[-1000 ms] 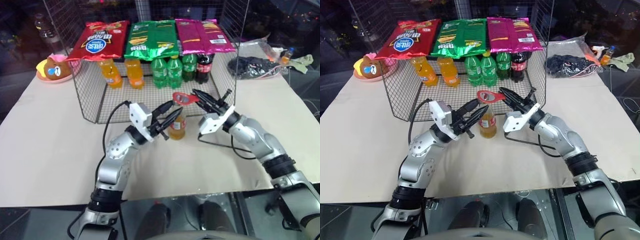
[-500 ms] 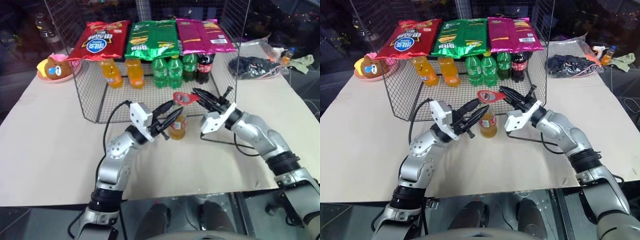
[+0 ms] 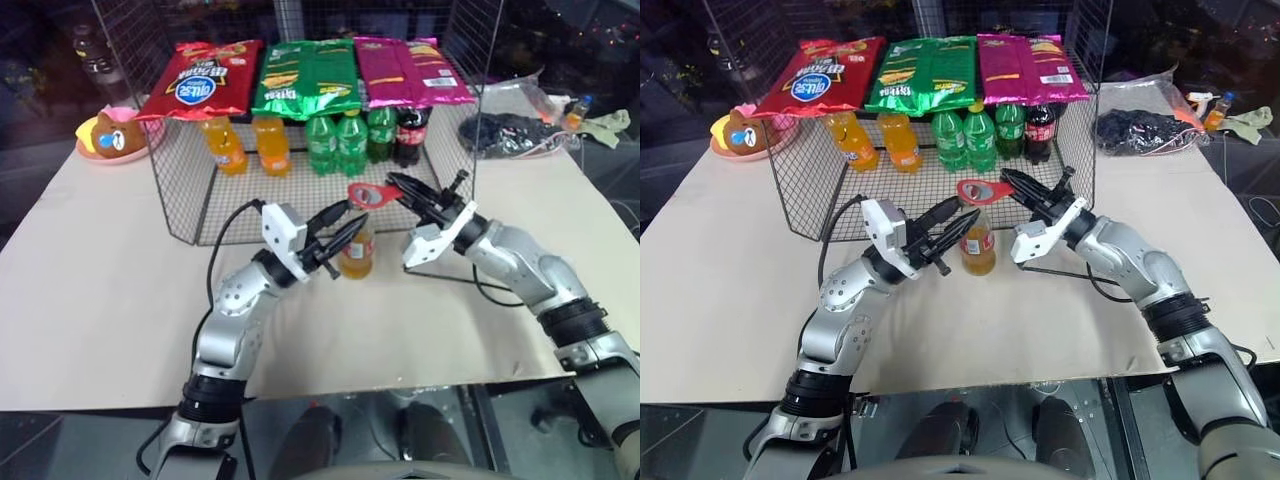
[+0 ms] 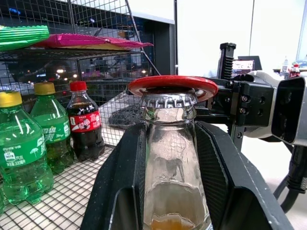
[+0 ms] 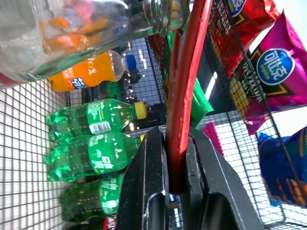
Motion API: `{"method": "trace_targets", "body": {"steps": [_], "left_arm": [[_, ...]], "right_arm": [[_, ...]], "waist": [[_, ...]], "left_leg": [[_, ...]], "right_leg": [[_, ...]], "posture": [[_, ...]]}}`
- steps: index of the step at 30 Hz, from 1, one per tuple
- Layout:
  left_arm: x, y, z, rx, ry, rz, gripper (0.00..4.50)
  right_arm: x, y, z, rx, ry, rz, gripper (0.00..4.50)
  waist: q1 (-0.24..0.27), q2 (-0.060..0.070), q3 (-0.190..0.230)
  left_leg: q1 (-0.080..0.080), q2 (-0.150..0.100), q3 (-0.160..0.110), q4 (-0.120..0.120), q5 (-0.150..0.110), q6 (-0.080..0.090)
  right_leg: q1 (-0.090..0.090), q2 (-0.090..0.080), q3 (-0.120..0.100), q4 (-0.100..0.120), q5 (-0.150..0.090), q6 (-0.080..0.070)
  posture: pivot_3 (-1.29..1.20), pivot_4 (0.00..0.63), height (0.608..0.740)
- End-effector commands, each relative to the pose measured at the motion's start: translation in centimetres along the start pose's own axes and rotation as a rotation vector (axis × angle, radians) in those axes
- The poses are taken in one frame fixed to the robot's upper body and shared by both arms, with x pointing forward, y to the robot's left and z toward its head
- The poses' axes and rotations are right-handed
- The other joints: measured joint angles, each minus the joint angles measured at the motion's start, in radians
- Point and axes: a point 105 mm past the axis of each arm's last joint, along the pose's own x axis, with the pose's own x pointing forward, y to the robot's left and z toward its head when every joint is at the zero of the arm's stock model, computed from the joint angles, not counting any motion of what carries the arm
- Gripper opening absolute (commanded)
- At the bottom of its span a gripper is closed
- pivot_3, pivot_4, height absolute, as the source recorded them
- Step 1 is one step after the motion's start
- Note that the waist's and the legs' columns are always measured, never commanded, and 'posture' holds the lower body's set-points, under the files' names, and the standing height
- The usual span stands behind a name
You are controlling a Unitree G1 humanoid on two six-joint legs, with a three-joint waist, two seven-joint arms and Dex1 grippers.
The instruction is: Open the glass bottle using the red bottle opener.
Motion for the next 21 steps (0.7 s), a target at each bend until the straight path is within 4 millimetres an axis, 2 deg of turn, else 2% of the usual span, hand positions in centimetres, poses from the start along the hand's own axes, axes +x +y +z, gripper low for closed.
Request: {"method": "trace_targets", "body": {"steps": [1, 5, 21], "left_arm": [[-0.7, -1.3, -3.8, -0.078, 0.158, -0.029, 1.17], [-0.7, -1.4, -3.8, -0.081, 0.159, -0.029, 1.17], [-0.9, -1.4, -3.8, -0.084, 0.159, -0.024, 1.17]], "right_arm": [[0.5, -4.7, -0.9, -0.142, 0.013, -0.134, 0.00], [0.6, -5.4, -1.1, -0.173, 0.017, -0.159, 0.00], [-0.2, -5.6, -2.1, -0.073, 0.093, -0.238, 0.00]], "waist": [[0.000, 0.000, 0.000], [0.000, 0.000, 0.000], [-0.002, 0.000, 0.000]], "left_leg": [[0.000, 0.000, 0.000, 0.000, 0.000, 0.000], [0.000, 0.000, -0.001, -0.002, 0.000, 0.000], [0.000, 0.001, 0.001, -0.011, 0.000, 0.000]], "right_leg": [[0.000, 0.000, 0.000, 0.000, 0.000, 0.000], [0.000, 0.000, -0.001, -0.001, 0.000, 0.000], [-0.002, 0.000, 0.000, -0.008, 0.000, 0.000]], "posture": [[0.00, 0.150, 0.740], [0.00, 0.150, 0.740], [0.00, 0.150, 0.740]]}}
